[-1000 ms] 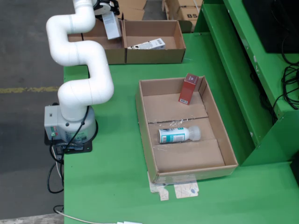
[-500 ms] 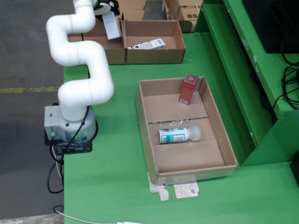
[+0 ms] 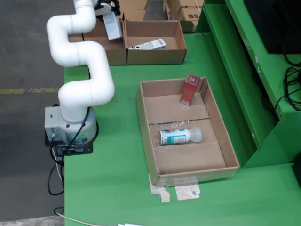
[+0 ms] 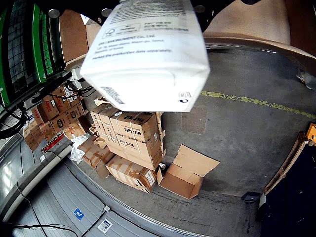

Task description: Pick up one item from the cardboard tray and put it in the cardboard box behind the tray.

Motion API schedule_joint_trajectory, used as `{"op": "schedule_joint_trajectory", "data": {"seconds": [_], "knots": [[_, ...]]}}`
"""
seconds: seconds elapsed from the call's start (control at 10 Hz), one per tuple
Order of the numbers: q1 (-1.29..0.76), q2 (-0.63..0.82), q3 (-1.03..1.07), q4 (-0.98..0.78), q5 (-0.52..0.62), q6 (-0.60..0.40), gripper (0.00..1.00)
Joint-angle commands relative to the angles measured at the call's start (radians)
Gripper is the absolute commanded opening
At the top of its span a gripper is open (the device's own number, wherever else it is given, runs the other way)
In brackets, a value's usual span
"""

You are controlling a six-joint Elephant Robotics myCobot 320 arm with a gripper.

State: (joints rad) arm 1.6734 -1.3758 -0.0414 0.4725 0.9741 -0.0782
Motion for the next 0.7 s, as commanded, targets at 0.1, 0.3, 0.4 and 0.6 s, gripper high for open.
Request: {"op": "schedule_joint_trajectory", "data": {"seconds": [0.1,0.3,0.4,0.6], "knots": [[0.008,0.041,0.041,0.037,-0.021,0.007,0.6],[0.008,0.041,0.041,0.037,-0.021,0.006,0.8],[0.008,0.041,0.041,0.037,-0.021,0.005,0.9],[0.008,0.041,0.041,0.037,-0.021,0.005,1.0]]}}
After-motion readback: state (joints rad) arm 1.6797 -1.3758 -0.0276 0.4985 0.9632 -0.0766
